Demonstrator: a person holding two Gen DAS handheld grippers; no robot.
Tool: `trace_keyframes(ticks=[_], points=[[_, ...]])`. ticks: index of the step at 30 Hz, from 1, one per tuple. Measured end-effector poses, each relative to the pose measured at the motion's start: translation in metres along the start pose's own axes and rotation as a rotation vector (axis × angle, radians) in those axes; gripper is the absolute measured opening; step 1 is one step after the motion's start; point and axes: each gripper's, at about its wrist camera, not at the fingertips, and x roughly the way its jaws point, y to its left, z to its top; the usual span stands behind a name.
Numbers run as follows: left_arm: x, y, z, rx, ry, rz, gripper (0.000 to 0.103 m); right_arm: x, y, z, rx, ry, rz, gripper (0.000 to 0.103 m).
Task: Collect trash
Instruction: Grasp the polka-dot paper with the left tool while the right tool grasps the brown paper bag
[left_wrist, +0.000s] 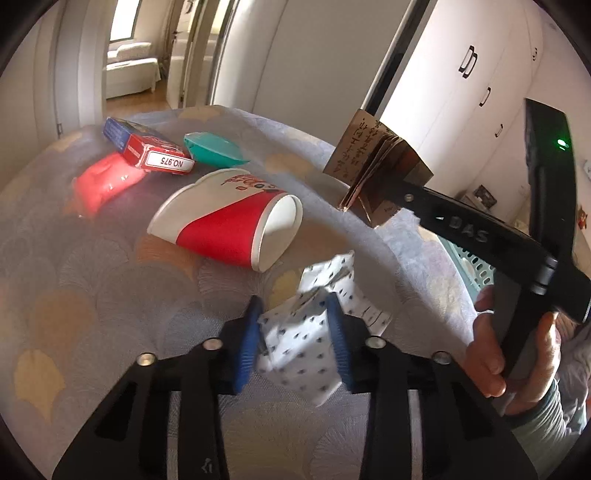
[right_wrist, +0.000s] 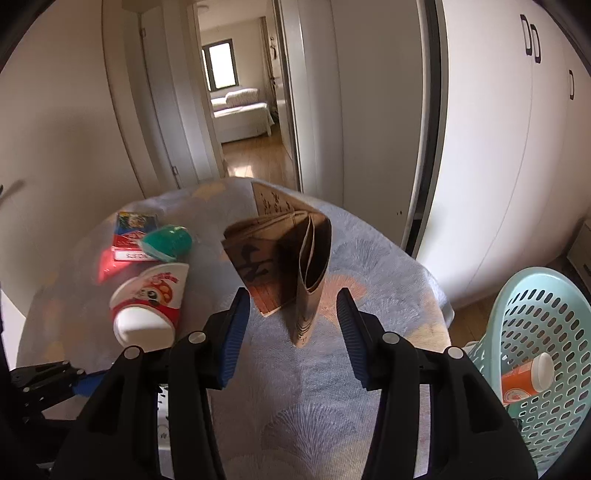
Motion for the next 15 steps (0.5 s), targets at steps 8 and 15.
trace_keyframes(ticks=[8, 15], points=[[0.002, -0.005, -0.003, 0.022, 0.005, -0.034, 0.014, 0.018, -0.003, 0.001, 0.027, 0.049, 0.019, 0.012], [-0.003, -0.010, -0.005, 0.035, -0.020, -0.036, 0.011, 0.005, -0.006, -0.002, 0.037, -0.014, 0.002, 0.004]])
